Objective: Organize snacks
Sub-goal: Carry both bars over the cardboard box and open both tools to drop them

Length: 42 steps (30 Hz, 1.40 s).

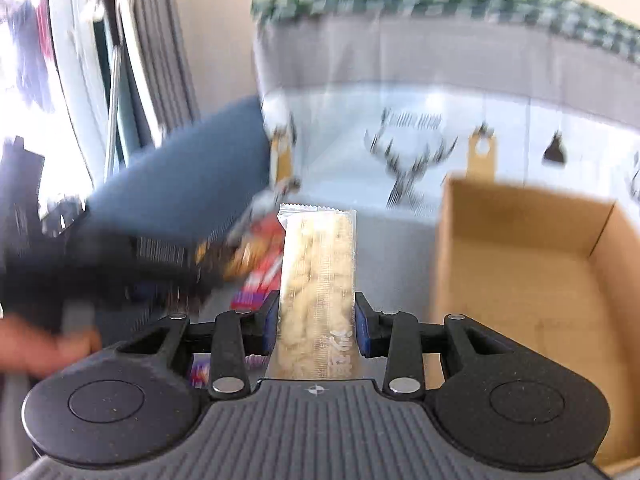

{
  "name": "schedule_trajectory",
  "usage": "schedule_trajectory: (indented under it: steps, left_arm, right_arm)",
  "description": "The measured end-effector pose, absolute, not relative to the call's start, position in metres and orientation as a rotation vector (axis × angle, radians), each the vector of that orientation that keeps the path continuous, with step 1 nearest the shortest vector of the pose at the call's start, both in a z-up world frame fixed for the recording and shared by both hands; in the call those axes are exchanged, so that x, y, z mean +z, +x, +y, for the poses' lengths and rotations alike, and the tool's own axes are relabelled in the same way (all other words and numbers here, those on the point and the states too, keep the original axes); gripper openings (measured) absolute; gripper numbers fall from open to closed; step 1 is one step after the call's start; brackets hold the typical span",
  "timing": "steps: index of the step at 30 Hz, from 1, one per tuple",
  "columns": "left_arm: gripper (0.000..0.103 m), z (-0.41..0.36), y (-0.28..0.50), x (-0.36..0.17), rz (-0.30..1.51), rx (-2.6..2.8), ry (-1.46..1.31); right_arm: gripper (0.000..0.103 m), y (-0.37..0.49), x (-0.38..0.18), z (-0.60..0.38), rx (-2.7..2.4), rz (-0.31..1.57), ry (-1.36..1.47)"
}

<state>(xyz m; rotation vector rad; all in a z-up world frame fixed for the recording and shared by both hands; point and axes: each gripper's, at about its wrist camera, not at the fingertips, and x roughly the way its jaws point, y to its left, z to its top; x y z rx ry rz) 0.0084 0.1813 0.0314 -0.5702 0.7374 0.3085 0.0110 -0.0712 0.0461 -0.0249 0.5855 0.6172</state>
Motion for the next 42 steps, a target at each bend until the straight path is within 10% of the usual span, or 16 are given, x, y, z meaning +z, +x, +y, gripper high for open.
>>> schedule_trajectory:
  steps: [42]
  left_arm:
    - [0.039, -0.015, 0.055, 0.026, 0.523, -0.29, -0.392]
  right_arm:
    - [0.038, 0.082, -0.002, -0.258, 0.202, 0.558, 0.055]
